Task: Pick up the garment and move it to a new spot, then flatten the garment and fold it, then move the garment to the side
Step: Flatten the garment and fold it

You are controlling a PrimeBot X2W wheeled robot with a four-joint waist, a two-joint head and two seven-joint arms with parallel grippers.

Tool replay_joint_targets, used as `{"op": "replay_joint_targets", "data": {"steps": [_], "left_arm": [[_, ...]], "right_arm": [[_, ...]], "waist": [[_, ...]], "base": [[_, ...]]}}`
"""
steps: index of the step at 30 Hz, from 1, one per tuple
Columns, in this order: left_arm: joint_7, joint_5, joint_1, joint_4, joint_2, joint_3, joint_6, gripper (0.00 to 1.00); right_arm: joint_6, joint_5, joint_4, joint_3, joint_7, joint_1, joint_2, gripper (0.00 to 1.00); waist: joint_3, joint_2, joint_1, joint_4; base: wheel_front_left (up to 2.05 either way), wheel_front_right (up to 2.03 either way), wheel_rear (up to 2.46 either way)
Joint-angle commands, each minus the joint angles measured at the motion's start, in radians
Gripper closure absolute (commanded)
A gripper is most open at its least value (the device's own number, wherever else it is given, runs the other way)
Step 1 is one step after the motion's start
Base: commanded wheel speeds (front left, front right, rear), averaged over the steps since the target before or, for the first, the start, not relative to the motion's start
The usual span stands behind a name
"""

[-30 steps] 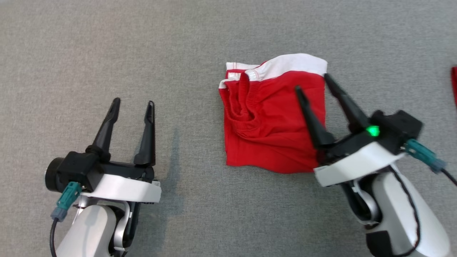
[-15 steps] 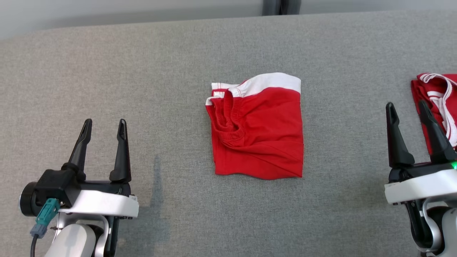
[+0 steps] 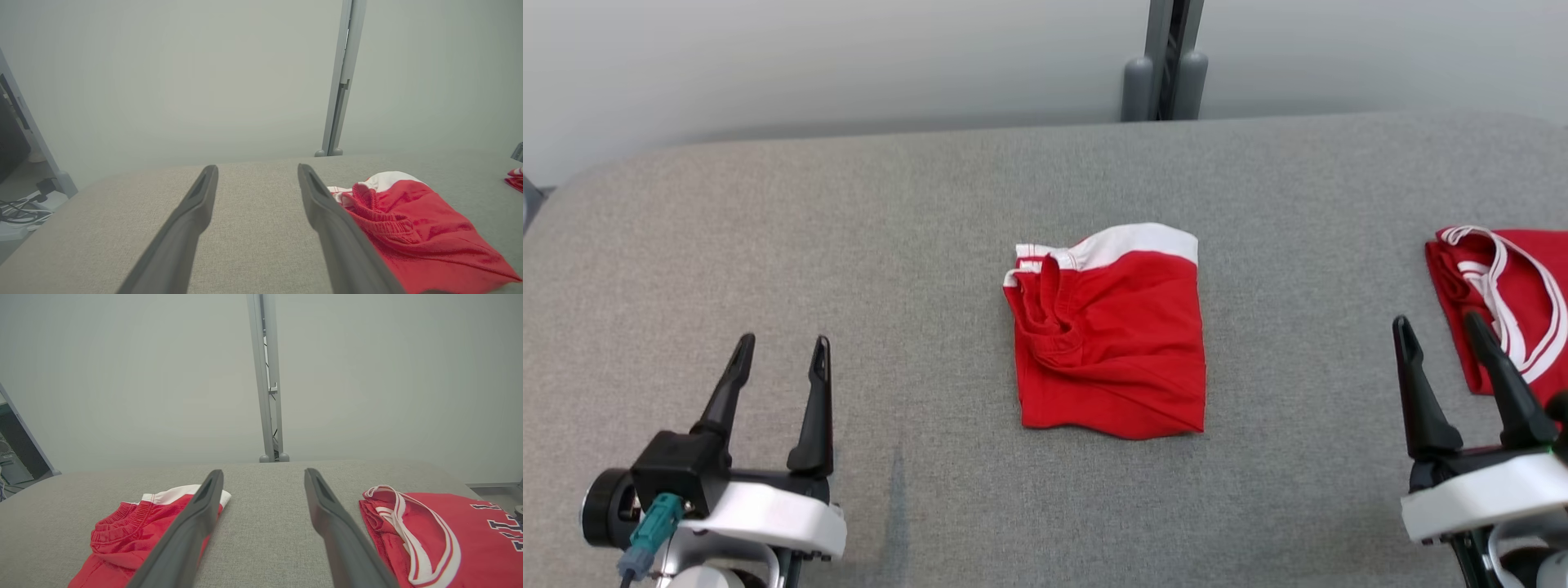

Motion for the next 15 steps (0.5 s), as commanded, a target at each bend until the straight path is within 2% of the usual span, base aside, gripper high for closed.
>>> {"op": "replay_joint_targets", "data": {"steps": [1, 15], "left_arm": [[0.005, 0.006, 0.018, -0.007, 0.009, -0.002, 0.009, 0.0], [0.069, 0.011, 0.114, -0.058, 0.037, -0.021, 0.047, 0.0]], "right_arm": [[0.0, -0.001, -0.012, -0.007, 0.008, 0.025, 0.001, 0.0], [0.0, 0.003, -0.075, -0.034, 0.063, 0.156, 0.017, 0.0]], "waist": [[-0.029, 0.0, 0.0, -0.001], [-0.119, 0.0, 0.0, -0.001]], "base": [[0.0, 0.0, 0.0], [0.0, 0.0, 0.0]]}}
